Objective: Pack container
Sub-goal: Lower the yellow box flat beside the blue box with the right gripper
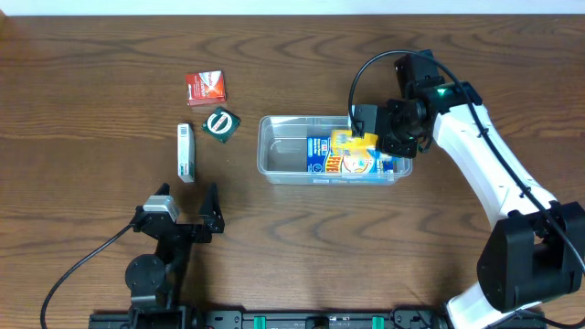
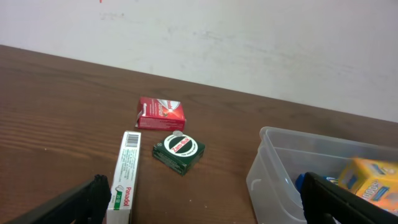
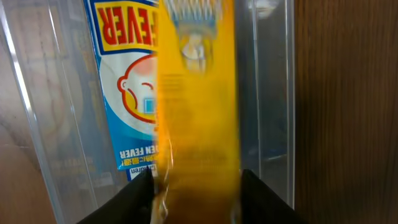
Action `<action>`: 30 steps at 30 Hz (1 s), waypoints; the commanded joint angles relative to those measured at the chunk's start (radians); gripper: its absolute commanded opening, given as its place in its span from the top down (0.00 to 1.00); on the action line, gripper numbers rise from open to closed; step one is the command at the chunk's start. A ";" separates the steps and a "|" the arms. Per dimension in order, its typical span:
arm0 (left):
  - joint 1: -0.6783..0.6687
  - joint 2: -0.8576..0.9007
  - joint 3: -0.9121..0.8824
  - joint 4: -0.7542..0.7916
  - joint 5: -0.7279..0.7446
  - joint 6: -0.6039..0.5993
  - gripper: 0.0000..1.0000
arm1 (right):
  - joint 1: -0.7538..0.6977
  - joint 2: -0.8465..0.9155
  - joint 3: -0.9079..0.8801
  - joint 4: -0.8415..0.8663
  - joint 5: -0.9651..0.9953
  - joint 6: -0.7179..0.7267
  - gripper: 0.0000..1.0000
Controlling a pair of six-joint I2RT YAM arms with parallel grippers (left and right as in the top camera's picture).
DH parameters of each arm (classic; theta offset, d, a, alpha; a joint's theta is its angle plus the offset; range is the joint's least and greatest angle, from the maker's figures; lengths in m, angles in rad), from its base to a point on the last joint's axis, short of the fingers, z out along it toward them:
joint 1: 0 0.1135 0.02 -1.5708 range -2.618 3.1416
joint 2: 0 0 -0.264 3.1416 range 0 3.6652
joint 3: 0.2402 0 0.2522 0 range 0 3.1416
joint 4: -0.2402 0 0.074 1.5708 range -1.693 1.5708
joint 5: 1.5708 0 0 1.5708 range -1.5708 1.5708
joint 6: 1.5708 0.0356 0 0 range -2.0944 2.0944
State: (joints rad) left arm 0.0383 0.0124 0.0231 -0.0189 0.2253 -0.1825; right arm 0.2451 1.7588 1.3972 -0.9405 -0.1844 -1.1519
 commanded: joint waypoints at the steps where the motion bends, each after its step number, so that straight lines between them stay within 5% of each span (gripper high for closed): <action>1: 0.005 -0.002 -0.019 -0.032 0.006 0.010 0.02 | -0.005 -0.006 -0.003 0.002 -0.015 -0.009 0.56; 12: 0.005 -0.002 -0.019 -0.032 0.006 0.010 0.02 | -0.001 -0.006 -0.003 0.007 -0.022 0.013 0.51; 16: 0.005 -0.002 -0.019 -0.032 0.006 0.010 0.02 | 0.018 -0.006 -0.003 0.007 -0.058 0.178 0.27; 24: 0.004 -0.002 -0.019 -0.032 0.006 0.010 0.02 | 0.084 -0.006 -0.002 0.005 -0.088 0.619 0.19; 28: 0.005 -0.002 -0.019 -0.032 0.006 0.010 0.02 | 0.114 -0.006 -0.002 -0.019 -0.117 0.838 0.29; 30: 0.005 -0.002 -0.019 -0.032 0.006 0.010 0.02 | 0.125 -0.006 -0.002 -0.044 -0.120 0.914 0.59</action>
State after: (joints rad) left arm 0.0383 0.0124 0.0231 -0.0189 0.2253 -0.1825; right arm 0.3511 1.7588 1.3968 -0.9668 -0.2707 -0.4690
